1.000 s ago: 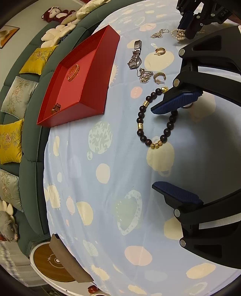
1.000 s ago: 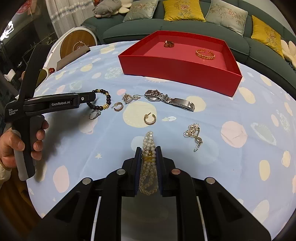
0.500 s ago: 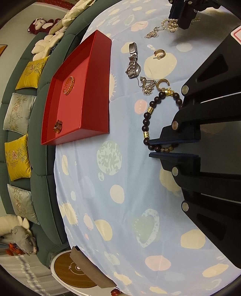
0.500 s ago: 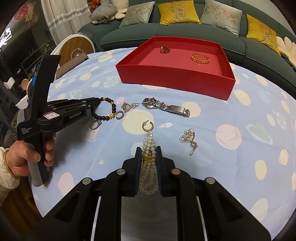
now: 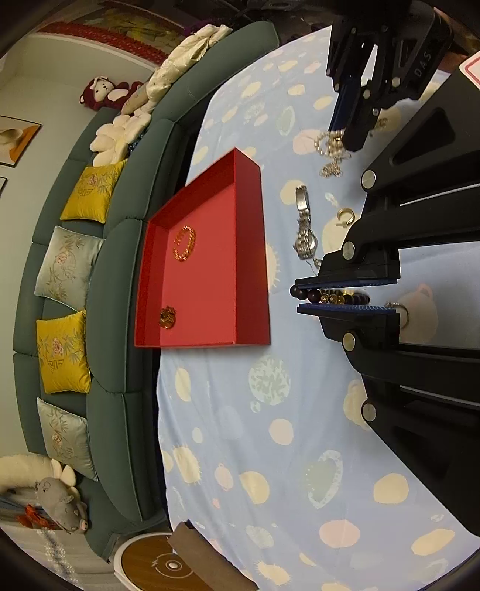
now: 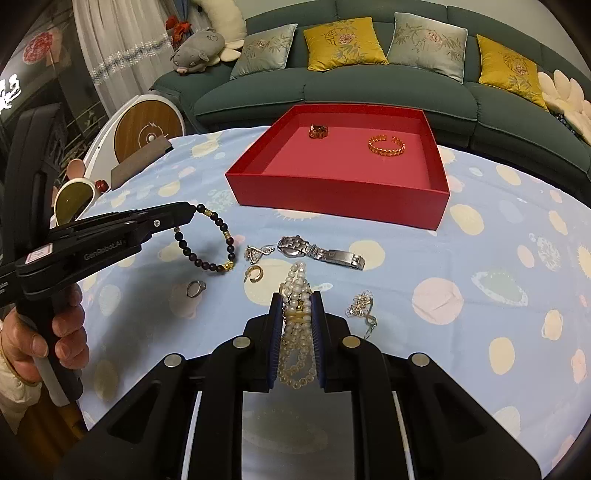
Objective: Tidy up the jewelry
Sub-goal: 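Lift both bracelets and carry them over the red box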
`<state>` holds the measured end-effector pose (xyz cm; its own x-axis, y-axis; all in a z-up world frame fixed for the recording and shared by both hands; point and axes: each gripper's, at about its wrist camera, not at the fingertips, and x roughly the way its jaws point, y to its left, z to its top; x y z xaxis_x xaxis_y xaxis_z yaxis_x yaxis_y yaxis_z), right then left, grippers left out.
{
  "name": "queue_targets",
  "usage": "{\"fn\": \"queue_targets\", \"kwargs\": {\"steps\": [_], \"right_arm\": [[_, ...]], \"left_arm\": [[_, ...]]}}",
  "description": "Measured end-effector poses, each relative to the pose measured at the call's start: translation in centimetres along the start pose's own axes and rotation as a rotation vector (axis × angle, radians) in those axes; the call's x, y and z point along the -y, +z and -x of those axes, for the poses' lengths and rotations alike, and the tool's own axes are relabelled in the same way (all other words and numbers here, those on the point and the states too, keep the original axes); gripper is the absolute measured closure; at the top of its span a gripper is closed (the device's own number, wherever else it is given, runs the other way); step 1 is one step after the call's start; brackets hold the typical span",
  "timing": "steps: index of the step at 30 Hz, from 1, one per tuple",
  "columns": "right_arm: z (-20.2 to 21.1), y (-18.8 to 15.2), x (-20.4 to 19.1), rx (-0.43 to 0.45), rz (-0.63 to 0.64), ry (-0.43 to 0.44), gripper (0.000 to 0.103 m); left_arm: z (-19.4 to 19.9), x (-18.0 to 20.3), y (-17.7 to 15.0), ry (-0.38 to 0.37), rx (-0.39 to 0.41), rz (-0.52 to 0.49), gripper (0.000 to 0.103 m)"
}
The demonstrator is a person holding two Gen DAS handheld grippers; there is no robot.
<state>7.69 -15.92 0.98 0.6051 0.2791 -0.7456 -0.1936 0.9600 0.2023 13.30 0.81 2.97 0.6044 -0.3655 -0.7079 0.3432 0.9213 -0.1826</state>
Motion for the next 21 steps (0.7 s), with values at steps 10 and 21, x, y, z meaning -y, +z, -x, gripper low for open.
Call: {"fn": "queue_targets", "kwargs": {"steps": [10, 21], "right_arm": [[2.1, 5.0, 1.1, 0.144, -0.063, -0.026, 0.088], [-1.3, 11.2, 7.8, 0.214, -0.248, -0.120, 0.088]], "left_arm": [[3.7, 2.0, 6.5, -0.054, 0.146, 0.001, 0.098], [-2.0, 1.1, 13.6, -0.032, 0.174, 0.035, 0.098]]}}
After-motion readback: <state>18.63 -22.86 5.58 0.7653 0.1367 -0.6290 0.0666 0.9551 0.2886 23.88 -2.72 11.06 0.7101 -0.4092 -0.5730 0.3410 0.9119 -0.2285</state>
